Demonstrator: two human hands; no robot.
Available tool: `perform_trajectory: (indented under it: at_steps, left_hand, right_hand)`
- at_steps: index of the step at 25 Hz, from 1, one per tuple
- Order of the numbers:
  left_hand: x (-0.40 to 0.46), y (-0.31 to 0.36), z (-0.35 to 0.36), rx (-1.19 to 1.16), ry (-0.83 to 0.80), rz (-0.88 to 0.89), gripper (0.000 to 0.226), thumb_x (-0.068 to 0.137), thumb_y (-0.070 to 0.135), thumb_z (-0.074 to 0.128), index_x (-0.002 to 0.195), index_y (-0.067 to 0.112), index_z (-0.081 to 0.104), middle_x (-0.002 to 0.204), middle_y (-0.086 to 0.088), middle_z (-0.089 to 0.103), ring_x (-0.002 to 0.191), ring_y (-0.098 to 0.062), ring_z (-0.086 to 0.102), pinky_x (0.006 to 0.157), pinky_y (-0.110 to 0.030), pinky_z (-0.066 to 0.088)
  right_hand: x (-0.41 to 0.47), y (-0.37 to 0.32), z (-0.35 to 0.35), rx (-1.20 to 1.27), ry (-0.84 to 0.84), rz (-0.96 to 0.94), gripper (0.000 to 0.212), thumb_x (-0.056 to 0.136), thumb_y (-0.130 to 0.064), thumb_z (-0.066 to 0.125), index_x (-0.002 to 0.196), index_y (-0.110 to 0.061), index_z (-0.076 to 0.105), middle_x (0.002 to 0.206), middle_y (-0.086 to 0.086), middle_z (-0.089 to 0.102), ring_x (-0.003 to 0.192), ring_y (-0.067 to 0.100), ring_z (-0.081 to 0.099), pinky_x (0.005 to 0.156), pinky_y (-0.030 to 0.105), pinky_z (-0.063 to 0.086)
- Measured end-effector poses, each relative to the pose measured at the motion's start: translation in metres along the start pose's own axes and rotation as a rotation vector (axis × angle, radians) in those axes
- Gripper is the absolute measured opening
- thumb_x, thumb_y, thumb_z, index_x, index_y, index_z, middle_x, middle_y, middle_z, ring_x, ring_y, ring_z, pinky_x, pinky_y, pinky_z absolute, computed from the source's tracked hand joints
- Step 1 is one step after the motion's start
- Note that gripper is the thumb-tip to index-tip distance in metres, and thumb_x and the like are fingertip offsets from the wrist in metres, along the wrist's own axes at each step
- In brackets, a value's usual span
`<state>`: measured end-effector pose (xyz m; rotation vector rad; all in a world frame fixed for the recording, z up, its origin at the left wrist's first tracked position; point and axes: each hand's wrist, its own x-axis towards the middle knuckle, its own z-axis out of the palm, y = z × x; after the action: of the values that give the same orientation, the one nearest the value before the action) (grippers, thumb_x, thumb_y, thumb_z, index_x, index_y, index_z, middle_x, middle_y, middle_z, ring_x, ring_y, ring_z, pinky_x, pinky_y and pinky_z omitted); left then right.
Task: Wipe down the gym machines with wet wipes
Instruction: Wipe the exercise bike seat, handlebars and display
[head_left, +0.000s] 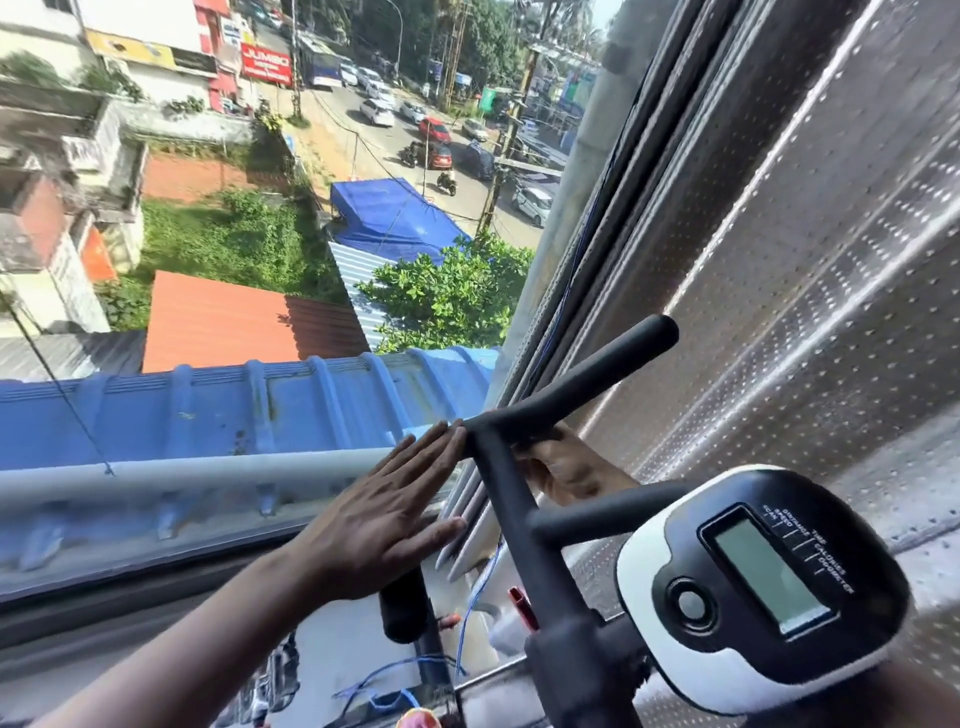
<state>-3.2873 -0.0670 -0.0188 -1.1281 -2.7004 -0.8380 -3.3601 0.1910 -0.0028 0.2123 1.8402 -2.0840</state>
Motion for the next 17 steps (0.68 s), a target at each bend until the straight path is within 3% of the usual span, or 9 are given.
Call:
perform_trajectory:
  at_steps: [3, 6, 9, 13, 17]
  left_hand:
    - [-0.015, -0.003, 0.003, -0.065, 0.036, 0.009, 0.071, 0.108, 0.048, 0.03, 0.165, 0.018, 0.0, 0.174, 0.005, -0.001, 0.16, -0.015, 0.0, 0.129, -0.036, 0.002]
    - [-0.019, -0.009, 0.005, -0.114, 0.051, 0.02, 0.069, 0.104, 0.03, 0.031, 0.165, 0.014, 0.004, 0.174, 0.004, 0.002, 0.16, -0.019, 0.003, 0.128, -0.04, 0.007]
    - [-0.016, -0.012, 0.005, -0.124, 0.043, 0.014, 0.072, 0.1, 0.029, 0.032, 0.166, 0.017, 0.003, 0.174, 0.005, 0.0, 0.16, -0.018, 0.002, 0.127, -0.041, 0.007]
    - [-0.008, -0.01, -0.002, -0.053, -0.049, 0.012, 0.082, 0.093, 0.03, 0.034, 0.165, 0.02, -0.005, 0.173, 0.005, -0.005, 0.159, -0.012, -0.004, 0.128, -0.036, 0.003]
    - [0.02, -0.007, -0.005, 0.008, -0.081, 0.031, 0.099, 0.083, 0.025, 0.047, 0.163, 0.022, -0.012, 0.173, 0.002, -0.005, 0.158, -0.006, -0.01, 0.128, -0.027, -0.003]
  right_hand:
    - [0.005, 0.006, 0.002, 0.005, 0.002, -0.054, 0.035, 0.091, 0.023, 0.049, 0.119, 0.008, 0.064, 0.095, 0.01, 0.075, 0.086, 0.016, 0.073, 0.074, 0.025, 0.06]
    - [0.005, -0.002, -0.003, 0.159, 0.002, -0.179, 0.036, 0.089, 0.024, 0.048, 0.113, 0.003, 0.064, 0.099, 0.015, 0.076, 0.093, 0.022, 0.074, 0.085, 0.027, 0.06]
    - [0.004, -0.004, -0.005, 0.274, -0.102, -0.163, 0.038, 0.087, 0.021, 0.047, 0.114, -0.001, 0.061, 0.102, 0.014, 0.076, 0.096, 0.022, 0.074, 0.086, 0.027, 0.06]
    - [0.006, 0.001, 0.0, 0.13, -0.209, -0.094, 0.037, 0.088, 0.007, 0.058, 0.122, -0.007, 0.063, 0.117, 0.011, 0.072, 0.108, 0.024, 0.068, 0.094, 0.033, 0.056]
    - [0.0, -0.015, -0.009, 0.002, -0.144, -0.102, 0.041, 0.084, 0.003, 0.064, 0.125, 0.004, 0.064, 0.12, 0.017, 0.07, 0.108, 0.027, 0.066, 0.09, 0.03, 0.059]
